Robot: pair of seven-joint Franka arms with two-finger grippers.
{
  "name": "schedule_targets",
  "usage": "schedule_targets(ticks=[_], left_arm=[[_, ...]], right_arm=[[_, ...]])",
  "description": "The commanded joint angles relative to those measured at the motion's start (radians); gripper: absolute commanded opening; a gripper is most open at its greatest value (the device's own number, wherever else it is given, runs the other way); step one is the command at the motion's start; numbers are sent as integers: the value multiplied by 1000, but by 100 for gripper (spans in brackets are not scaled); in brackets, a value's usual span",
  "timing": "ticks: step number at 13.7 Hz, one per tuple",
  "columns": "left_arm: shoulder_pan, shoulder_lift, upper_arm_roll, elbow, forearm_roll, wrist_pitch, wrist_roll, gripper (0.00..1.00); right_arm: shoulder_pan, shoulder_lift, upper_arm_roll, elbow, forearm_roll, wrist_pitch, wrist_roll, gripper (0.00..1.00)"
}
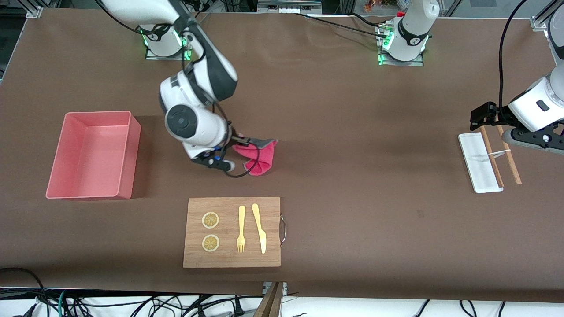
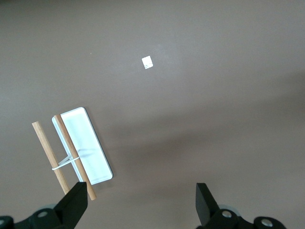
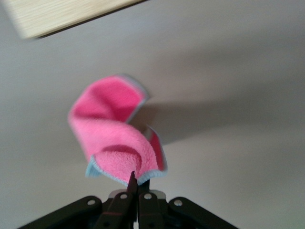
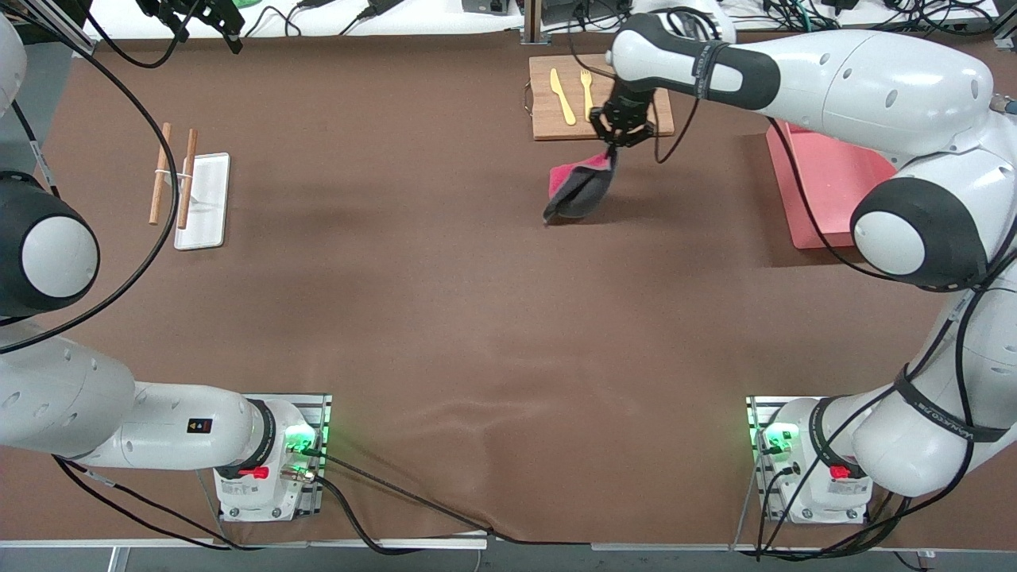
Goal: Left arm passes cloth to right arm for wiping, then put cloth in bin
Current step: 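Carry the cloth over the pink bin with the right gripper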
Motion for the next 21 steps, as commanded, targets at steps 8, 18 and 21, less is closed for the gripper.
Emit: schedule_targets(ticks=[8, 18, 21], left_arm=[[-4, 11, -9, 28, 19, -18, 4, 100], [-4, 11, -9, 28, 17, -18, 4, 100], [-4, 11, -9, 28, 17, -18, 6, 100]], right_arm=[[-163, -45, -165, -88, -214, -28, -440, 0], [-246, -292, -245, -79, -298, -249, -683, 0], [-283, -370, -254, -76, -301, -307, -794, 0]])
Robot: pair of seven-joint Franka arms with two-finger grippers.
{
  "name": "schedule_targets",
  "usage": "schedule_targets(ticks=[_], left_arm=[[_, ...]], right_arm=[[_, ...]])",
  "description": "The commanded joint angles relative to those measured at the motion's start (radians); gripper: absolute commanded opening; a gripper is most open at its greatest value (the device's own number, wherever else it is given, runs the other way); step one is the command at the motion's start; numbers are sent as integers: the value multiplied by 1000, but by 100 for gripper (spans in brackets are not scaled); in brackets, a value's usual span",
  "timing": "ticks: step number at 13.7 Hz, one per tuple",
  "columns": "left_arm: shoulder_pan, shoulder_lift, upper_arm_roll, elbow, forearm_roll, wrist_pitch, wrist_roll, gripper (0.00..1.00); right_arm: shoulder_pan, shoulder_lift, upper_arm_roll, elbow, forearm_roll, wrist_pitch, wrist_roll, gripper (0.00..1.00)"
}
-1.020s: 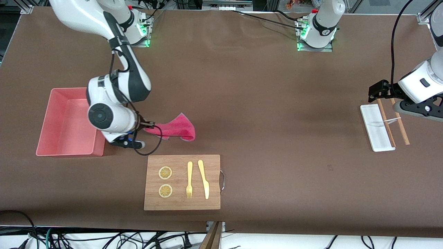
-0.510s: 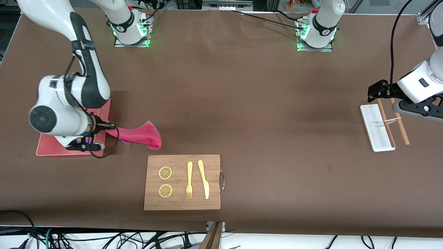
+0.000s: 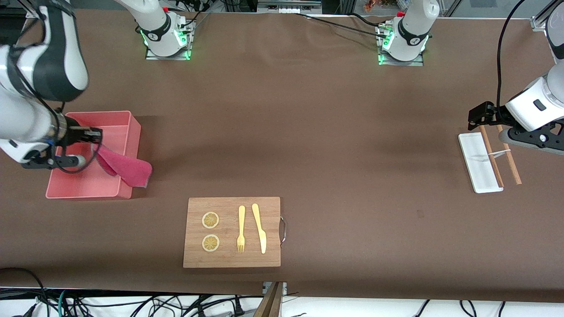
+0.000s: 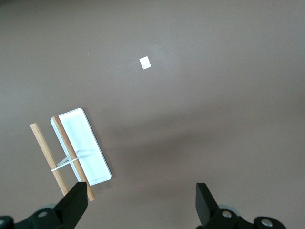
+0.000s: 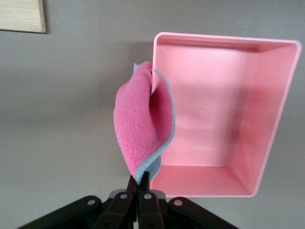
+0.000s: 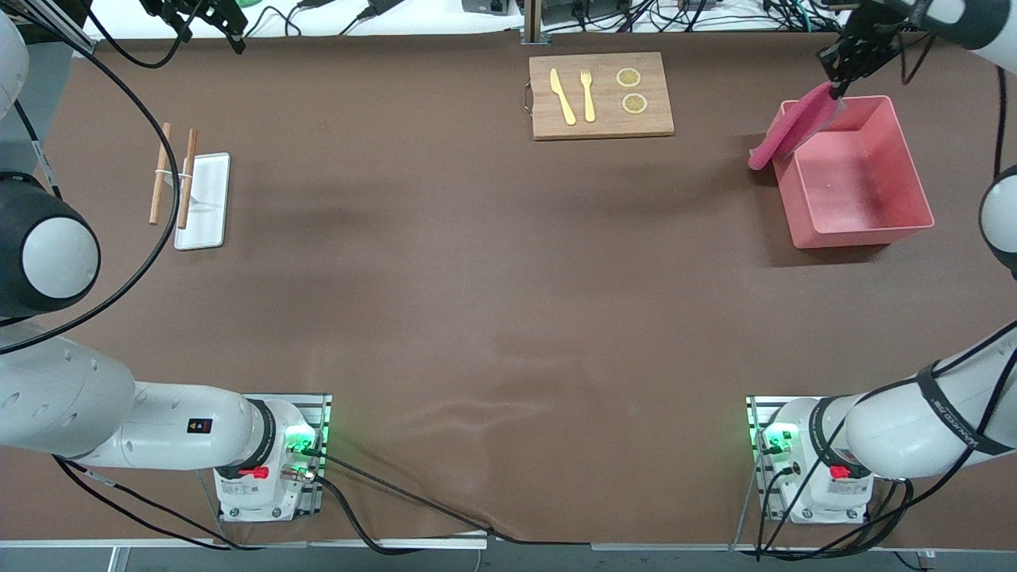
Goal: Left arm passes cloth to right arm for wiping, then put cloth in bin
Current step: 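Carry the cloth over the pink bin with the right gripper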
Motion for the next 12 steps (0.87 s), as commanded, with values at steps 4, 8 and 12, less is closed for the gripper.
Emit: schedule_targets(ticks=[4, 8, 12], left_arm=[[-2, 11, -2, 27, 19, -17, 5, 100], [-2, 11, -2, 27, 19, -17, 6, 100], [-4, 11, -2, 27, 19, -17, 6, 100]], right_arm=[[-28, -181, -38, -15, -66, -130, -136, 0], [-28, -203, -84, -5, -103, -134, -214, 0], [-28, -173, -93, -17, -108, -99, -220, 18]])
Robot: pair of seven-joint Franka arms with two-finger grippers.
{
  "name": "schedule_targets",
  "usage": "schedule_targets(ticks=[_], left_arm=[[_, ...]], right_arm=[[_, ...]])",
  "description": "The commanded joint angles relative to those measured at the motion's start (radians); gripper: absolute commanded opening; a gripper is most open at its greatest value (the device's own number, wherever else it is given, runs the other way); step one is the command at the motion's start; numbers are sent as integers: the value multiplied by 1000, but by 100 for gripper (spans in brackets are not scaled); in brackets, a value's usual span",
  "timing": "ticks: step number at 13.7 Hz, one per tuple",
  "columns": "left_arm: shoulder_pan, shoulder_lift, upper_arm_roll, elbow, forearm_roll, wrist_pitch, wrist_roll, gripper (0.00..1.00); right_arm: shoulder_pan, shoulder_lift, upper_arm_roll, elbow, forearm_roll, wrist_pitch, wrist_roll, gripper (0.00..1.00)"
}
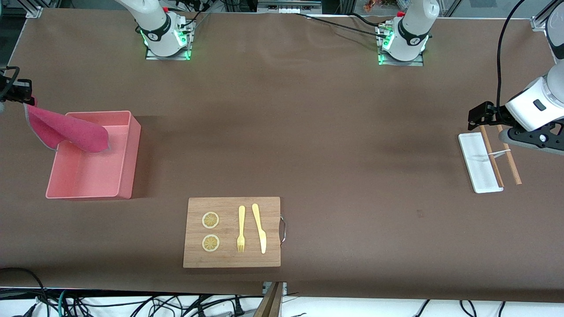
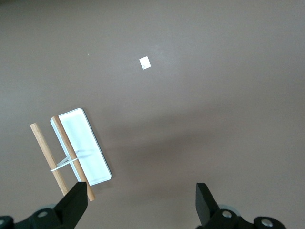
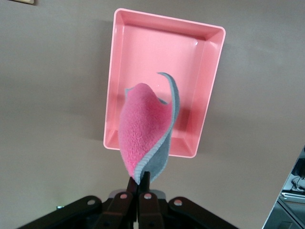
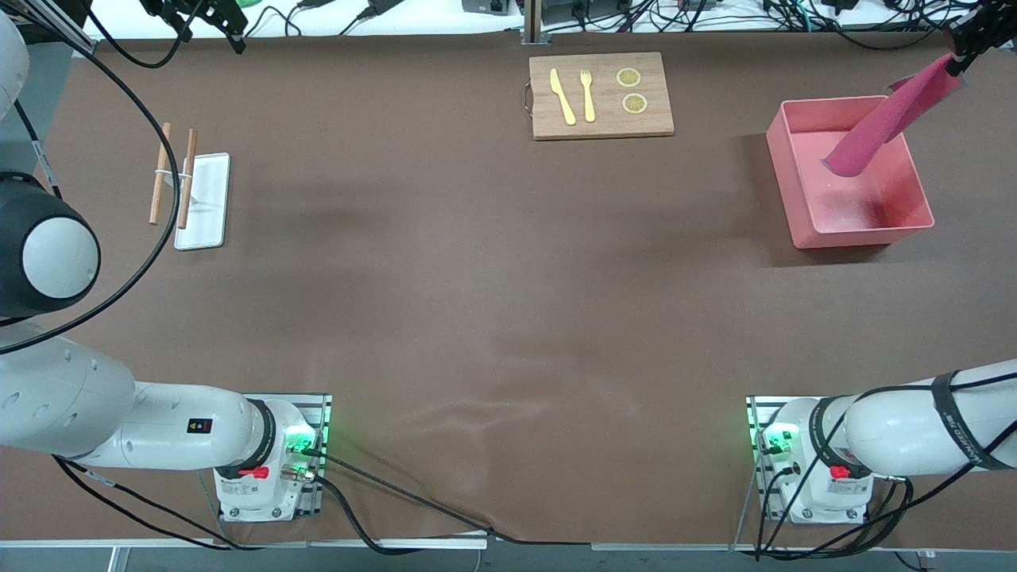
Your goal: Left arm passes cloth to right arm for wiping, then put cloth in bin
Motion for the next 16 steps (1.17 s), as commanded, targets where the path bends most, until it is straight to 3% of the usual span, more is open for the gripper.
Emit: schedule_targets(ticks=[1, 2, 3, 7, 13, 16], left_arm=[[-4, 11, -2, 27, 17, -17, 6, 100], [-4, 11, -2, 27, 17, -17, 6, 100], [-4, 11, -2, 27, 17, -17, 6, 100], [-4, 11, -2, 27, 17, -17, 9, 100], [-2, 11, -2, 27, 19, -17, 9, 100], [-2, 11, -2, 27, 17, -17, 9, 100]], right_arm=[[-3, 18, 6, -10, -11, 23, -15, 47], [-3, 20, 8, -13, -9, 24, -9, 80], [-3, 18, 9, -12, 1, 24, -4, 100], [-3, 9, 20, -3, 66, 63, -6, 100], [-3, -32, 202, 48, 101, -9, 186, 100], [-3, -43, 254, 50, 104, -20, 215, 100]])
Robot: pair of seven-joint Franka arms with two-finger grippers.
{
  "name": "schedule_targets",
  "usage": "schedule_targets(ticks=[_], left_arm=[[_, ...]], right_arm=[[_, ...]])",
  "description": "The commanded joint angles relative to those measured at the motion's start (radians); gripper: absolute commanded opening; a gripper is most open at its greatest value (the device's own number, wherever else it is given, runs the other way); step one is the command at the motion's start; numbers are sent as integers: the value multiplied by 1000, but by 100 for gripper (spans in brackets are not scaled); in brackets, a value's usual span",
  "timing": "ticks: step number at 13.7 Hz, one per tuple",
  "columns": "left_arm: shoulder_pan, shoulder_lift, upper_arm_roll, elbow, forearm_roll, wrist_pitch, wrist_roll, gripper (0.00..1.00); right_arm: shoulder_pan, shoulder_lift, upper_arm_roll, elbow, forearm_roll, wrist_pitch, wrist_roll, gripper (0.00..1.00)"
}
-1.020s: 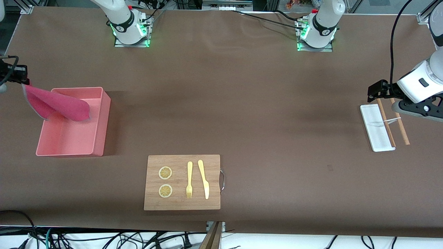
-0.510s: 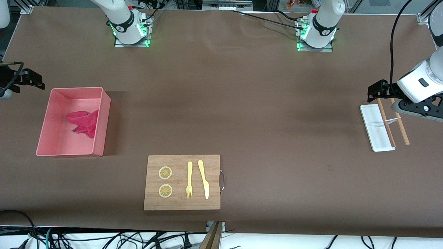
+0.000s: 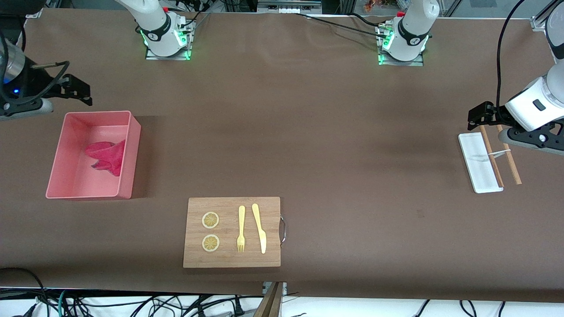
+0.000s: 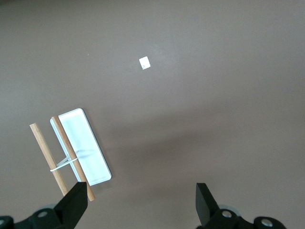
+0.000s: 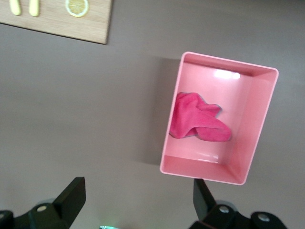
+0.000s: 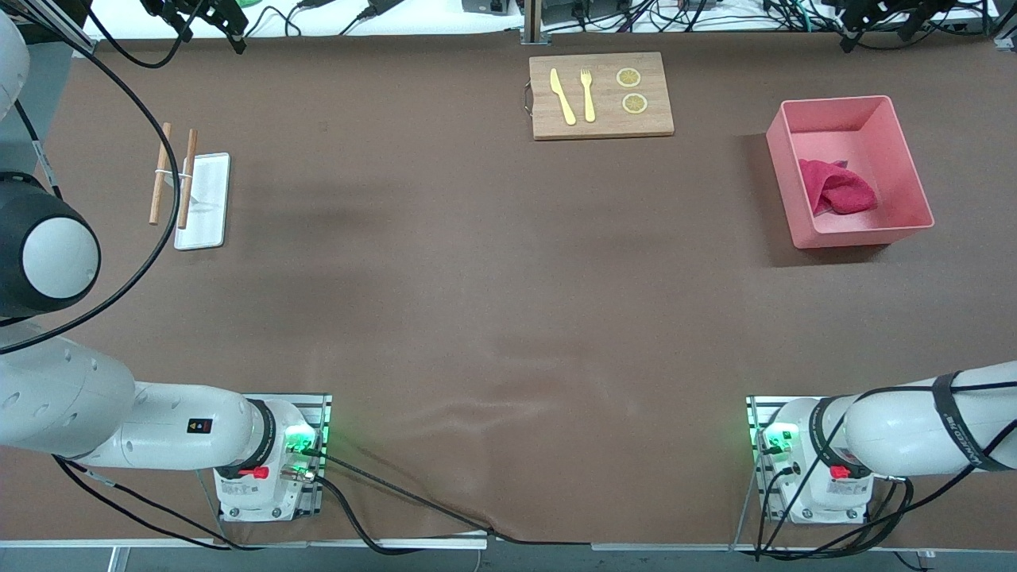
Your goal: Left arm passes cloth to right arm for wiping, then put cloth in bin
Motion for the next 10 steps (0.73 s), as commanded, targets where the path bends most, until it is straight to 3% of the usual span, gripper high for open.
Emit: schedule_targets(ticks=[1, 6, 10], left_arm=[[-2, 11, -1, 27, 19, -18, 9, 100], [-3, 11, -1, 27, 19, -17, 8, 100], [-3, 11, -1, 27, 19, -17, 6, 100]], right_arm=[[-7, -11, 38, 3, 10, -19, 36, 100], [-56, -6, 90, 3, 6, -13, 74, 100], [-52, -9, 89, 3, 0, -22, 73, 100]])
